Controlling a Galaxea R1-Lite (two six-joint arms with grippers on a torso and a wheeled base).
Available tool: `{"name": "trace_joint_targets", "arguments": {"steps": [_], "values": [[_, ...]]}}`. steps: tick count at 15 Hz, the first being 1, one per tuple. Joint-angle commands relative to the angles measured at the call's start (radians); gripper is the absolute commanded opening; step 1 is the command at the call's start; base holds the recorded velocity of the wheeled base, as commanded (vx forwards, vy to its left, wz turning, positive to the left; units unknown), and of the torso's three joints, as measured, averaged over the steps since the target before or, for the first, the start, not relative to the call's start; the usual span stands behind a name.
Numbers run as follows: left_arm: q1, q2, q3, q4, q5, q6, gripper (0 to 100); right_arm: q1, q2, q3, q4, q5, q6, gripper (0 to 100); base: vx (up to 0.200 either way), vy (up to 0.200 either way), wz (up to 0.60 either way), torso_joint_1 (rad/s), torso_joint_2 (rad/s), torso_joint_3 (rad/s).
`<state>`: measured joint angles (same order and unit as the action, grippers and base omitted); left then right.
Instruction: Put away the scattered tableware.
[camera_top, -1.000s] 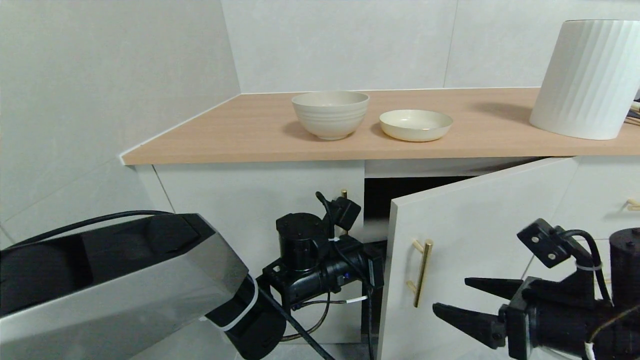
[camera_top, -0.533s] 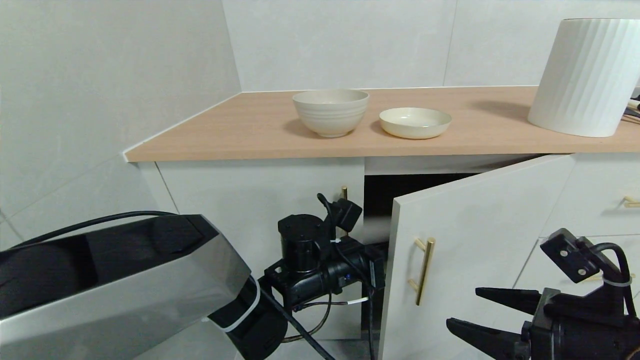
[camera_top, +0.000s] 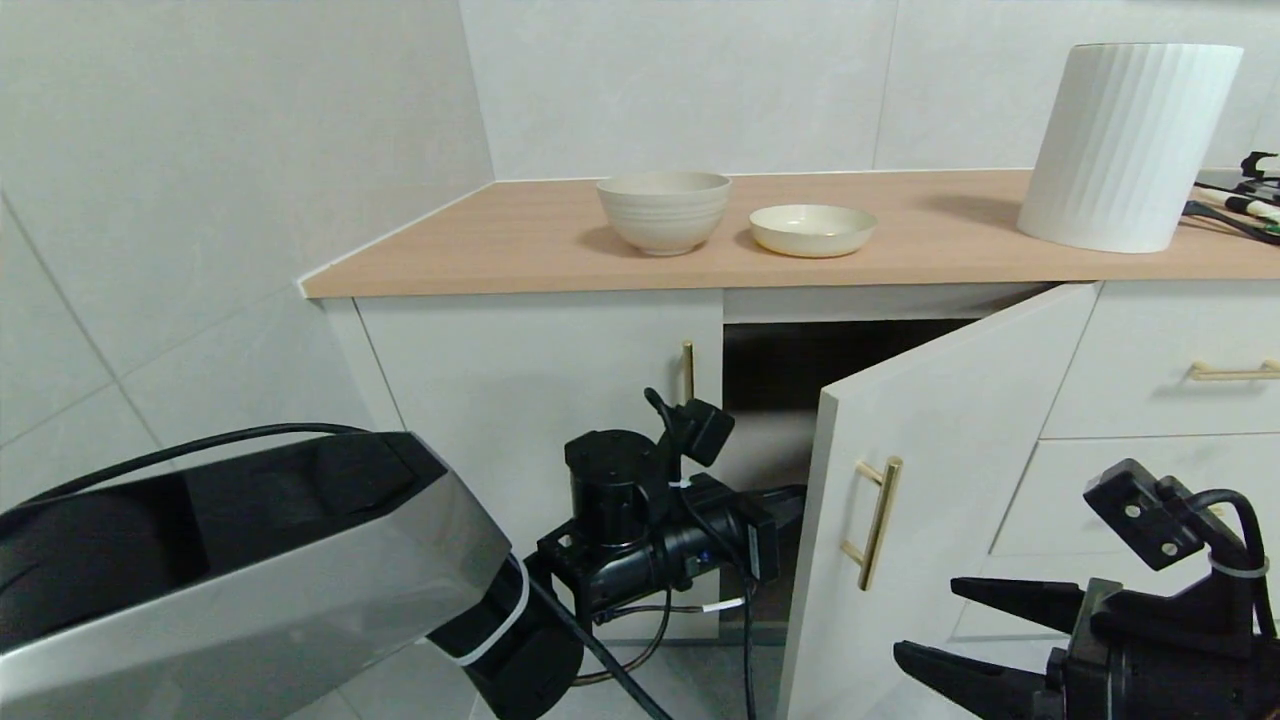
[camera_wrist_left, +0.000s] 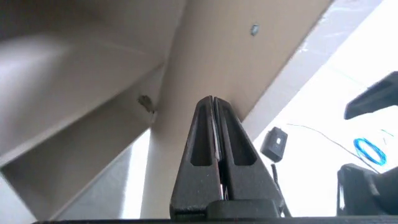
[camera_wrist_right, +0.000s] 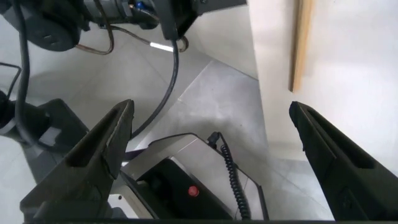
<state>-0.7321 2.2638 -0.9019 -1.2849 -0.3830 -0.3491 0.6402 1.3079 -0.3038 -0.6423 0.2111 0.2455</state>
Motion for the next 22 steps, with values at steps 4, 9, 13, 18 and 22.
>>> {"name": "trace_joint_targets", "arguments": {"steps": [4,9,13,18,22], "values": [[-0.001,0.042,-0.132,0.067,-0.004,-0.001,0,0.001,0.002,0.0,0.0,-0.001,0.0,100,0.0,0.0,0.0,0.0,0.0,0.0],[-0.015,0.063,-0.147,0.05,-0.002,-0.001,0,0.001,0.002,0.002,-0.002,-0.001,-0.002,100,-0.12,0.0,0.0,0.0,0.0,0.004],[-0.018,0.091,-0.186,0.029,0.013,-0.001,0,0.024,0.007,0.008,-0.002,-0.001,-0.002,100,0.0,0.0,0.0,0.0,0.0,0.0],[-0.052,0.12,-0.25,0.027,0.115,0.002,0,0.042,0.005,0.011,-0.002,-0.001,-0.002,100,0.0,0.0,0.0,0.0,0.0,0.0],[-0.178,0.002,-0.046,-0.067,-0.014,-0.036,0,0.091,-0.05,0.029,-0.005,0.022,-0.002,100,0.0,0.0,0.0,0.0,0.0,0.0]]}}
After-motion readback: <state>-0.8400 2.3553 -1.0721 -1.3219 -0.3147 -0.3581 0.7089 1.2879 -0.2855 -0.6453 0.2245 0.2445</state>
